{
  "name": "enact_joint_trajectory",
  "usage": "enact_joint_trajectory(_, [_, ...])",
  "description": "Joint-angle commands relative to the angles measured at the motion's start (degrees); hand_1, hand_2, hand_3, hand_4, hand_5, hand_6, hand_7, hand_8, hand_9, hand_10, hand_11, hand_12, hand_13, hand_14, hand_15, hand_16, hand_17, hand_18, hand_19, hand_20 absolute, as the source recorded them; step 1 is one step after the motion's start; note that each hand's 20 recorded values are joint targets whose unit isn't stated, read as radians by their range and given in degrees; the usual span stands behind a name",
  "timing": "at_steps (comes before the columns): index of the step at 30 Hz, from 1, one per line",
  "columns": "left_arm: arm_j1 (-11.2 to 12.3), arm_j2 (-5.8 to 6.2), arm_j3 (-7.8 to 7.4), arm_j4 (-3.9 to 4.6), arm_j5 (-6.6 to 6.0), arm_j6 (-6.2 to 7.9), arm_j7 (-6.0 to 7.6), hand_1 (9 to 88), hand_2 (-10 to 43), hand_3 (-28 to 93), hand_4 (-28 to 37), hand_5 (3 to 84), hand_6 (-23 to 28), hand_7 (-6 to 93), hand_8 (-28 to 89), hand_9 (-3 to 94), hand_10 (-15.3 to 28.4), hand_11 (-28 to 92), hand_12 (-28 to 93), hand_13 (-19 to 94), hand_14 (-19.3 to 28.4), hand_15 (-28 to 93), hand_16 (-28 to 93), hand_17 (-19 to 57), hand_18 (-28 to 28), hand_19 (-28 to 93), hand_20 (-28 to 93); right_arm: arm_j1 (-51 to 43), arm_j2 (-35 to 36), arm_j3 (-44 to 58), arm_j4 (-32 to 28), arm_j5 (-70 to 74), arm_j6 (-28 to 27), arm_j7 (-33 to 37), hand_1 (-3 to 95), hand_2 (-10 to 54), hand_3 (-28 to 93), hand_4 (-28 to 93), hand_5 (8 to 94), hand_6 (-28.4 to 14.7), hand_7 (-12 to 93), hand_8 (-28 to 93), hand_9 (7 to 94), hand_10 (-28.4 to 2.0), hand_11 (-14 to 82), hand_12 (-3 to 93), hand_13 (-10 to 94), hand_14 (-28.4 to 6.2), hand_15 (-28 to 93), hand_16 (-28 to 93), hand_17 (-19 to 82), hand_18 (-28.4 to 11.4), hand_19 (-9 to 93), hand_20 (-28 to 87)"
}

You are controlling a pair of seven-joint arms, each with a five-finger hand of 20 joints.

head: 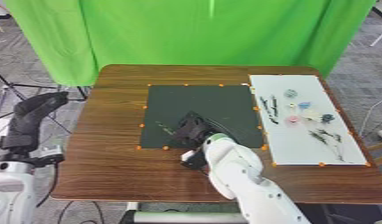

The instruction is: Arrange flowers

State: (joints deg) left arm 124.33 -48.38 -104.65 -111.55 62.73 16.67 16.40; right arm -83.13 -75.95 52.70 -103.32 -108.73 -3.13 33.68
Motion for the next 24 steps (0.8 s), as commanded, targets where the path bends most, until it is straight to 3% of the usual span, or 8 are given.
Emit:
enact_joint_trajectory(1, [2.6, -0.77, -0.21, -1.7, -0.05, -0.52, -0.21, 27.4, -9.5, 62, -20.8, 46.7, 3.0, 21.9, -9, 45.6, 13.1, 25, 15, 36, 15.4, 14, 4, 6.4, 9.1, 5, 15, 1.7, -1.8, -0.3, 1.9, 7.3, 5.5, 3.0, 59.2, -9.5, 58, -1, 71.4, -5.4, 48, 19, 90.1, -11.2, 49.5, 31.8, 94, -0.1, 72, 23, 78, -8.3, 93, 45])
enact_joint_trajectory(12, [3.5, -0.69, -0.63, -2.22, -0.27, -0.76, -0.58, 27.3, -9.5, 62, -20.6, 46.6, 3.0, 21.8, -9, 45.1, 13.0, 24, 15, 36, 15.4, 14, 4, 6.2, 9.2, 5, 15, 2.2, -2.2, 0.8, 3.7, 16.3, 7.7, 6.4, 60.3, -9.5, 57, -2, 69.1, -6.4, 53, 15, 90.3, -11.1, 49.9, 27.5, 94, -0.5, 70, 20, 79, -7.5, 93, 37])
enact_joint_trajectory(24, [3.5, -0.47, -1.26, -2.56, 0.07, -2.15, -1.49, 27.1, -9.5, 62, -20.3, 46.4, 3.3, 21.0, -9, 44.4, 13.1, 24, 15, 35, 15.6, 14, 4, 5.8, 9.6, 5, 14, 1.5, -2.0, -0.7, 3.6, 17.8, 8.3, 7.4, 61.2, -9.4, 56, -4, 69.9, -6.5, 52, 12, 92.1, -11.1, 45.8, 25.1, 94, -1.3, 67, 18, 79, -7.1, 92, 28])
